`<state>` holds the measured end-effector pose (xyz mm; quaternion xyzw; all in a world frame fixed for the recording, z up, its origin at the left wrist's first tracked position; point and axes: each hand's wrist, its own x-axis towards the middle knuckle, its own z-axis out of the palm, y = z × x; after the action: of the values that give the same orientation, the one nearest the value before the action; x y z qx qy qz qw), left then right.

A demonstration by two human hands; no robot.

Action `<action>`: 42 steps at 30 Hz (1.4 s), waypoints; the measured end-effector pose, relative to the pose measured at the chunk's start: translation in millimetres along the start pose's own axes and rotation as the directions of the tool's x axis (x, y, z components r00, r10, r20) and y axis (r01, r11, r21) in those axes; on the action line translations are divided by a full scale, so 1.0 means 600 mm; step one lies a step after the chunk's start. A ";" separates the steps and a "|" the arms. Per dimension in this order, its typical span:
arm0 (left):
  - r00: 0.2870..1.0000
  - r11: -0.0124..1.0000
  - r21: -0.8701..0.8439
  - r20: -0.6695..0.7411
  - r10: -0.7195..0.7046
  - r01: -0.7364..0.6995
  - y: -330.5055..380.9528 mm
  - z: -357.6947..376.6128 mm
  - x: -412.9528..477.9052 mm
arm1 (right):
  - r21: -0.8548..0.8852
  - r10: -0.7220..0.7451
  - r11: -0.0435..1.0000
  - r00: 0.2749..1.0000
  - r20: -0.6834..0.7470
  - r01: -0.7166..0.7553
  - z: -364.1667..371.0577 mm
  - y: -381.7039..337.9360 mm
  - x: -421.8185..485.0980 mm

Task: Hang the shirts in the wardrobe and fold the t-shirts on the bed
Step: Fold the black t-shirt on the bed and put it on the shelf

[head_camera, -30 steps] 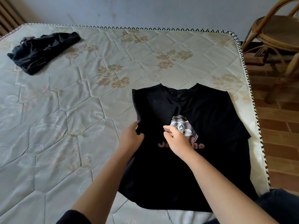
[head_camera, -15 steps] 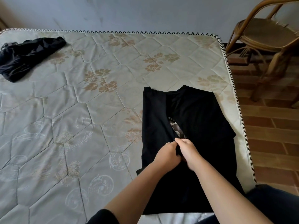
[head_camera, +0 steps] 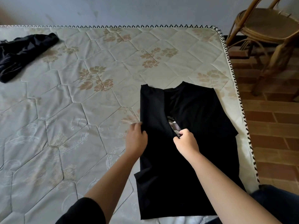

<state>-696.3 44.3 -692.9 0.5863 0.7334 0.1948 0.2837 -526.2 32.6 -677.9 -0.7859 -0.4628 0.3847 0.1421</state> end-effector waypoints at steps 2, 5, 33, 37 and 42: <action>0.999 0.999 -0.006 -0.008 -0.032 0.032 -0.037 -0.007 0.023 | -0.037 -0.045 0.998 0.999 0.002 0.046 0.000 -0.005 0.016; 0.995 0.964 0.250 0.040 0.087 -0.094 -0.096 0.000 0.032 | -0.031 -0.093 0.995 0.995 0.031 0.094 0.003 -0.016 0.042; 0.962 0.897 0.412 -0.140 0.234 -0.159 -0.125 0.039 0.056 | 0.141 -0.281 0.939 0.935 -0.216 0.314 0.032 -0.141 0.210; 0.965 0.896 0.418 -0.134 0.225 -0.151 -0.123 0.039 0.057 | 0.121 -0.172 0.975 0.976 -0.136 0.189 0.017 -0.130 0.229; 0.970 0.898 0.419 -0.129 0.204 -0.134 -0.121 0.039 0.055 | 0.246 -0.115 0.960 0.990 -0.077 0.130 0.007 -0.115 0.224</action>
<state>-740.7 57.8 -761.7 0.6753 0.7254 0.1108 0.0738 -534.9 180.9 -704.4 -0.7430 -0.4537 0.4061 0.2779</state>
